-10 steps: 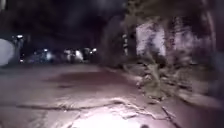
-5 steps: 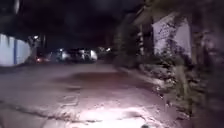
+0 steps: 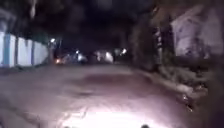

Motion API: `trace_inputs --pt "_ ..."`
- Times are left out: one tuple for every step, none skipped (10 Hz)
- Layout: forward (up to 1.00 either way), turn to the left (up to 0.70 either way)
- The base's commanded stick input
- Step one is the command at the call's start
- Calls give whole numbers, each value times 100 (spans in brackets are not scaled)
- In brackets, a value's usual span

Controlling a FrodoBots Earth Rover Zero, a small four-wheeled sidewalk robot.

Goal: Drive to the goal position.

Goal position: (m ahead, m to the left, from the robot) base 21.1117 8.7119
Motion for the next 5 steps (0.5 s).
trace_inputs --pt "70 0" --pt "70 0" --pt "70 0" --pt "70 0" --pt "70 0"
